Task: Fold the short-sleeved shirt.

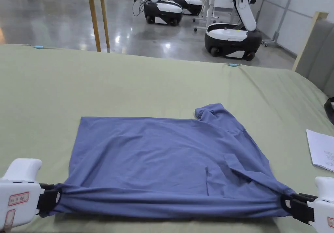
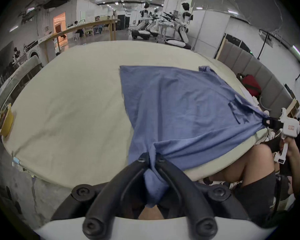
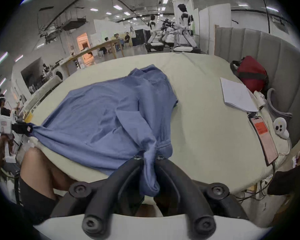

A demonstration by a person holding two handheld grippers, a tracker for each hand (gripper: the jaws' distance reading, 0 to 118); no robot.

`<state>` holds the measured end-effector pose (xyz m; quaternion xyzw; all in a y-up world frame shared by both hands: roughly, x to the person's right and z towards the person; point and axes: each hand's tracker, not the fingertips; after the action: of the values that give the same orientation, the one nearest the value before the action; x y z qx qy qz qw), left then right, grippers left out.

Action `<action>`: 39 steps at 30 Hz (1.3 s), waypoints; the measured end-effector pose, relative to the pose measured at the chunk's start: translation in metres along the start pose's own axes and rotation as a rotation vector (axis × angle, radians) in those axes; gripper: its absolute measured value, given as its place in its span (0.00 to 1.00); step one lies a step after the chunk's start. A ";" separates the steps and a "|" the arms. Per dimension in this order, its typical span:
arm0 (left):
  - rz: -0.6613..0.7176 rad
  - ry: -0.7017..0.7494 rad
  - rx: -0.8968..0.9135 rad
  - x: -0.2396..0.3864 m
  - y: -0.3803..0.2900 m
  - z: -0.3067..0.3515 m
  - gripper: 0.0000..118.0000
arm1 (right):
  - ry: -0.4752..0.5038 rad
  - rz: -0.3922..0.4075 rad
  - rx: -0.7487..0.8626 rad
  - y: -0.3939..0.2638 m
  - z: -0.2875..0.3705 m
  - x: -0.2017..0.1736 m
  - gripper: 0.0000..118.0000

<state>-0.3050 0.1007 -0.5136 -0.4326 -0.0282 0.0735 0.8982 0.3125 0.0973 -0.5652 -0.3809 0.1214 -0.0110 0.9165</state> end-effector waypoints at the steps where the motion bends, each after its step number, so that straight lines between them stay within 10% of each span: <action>1: 0.003 -0.005 0.014 -0.002 0.008 0.003 0.01 | 0.001 0.003 -0.003 0.005 -0.002 0.001 0.07; 31: 0.018 0.079 -0.159 -0.035 0.196 -0.190 0.02 | -0.139 0.033 -0.221 0.216 -0.213 -0.014 0.18; 33: 0.003 0.085 -0.146 -0.034 0.194 -0.189 0.25 | -0.159 0.030 -0.200 0.214 -0.210 -0.012 0.56; 35: 0.004 0.090 -0.116 -0.037 0.193 -0.177 0.97 | -0.148 0.019 -0.123 0.214 -0.195 -0.008 0.77; 39: 0.048 0.098 0.065 -0.033 0.186 -0.107 0.98 | -0.082 -0.039 0.113 0.204 -0.127 -0.013 0.77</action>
<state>-0.3453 0.1271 -0.7255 -0.4070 0.0286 0.0745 0.9099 0.2560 0.1555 -0.7916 -0.3310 0.0757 -0.0202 0.9404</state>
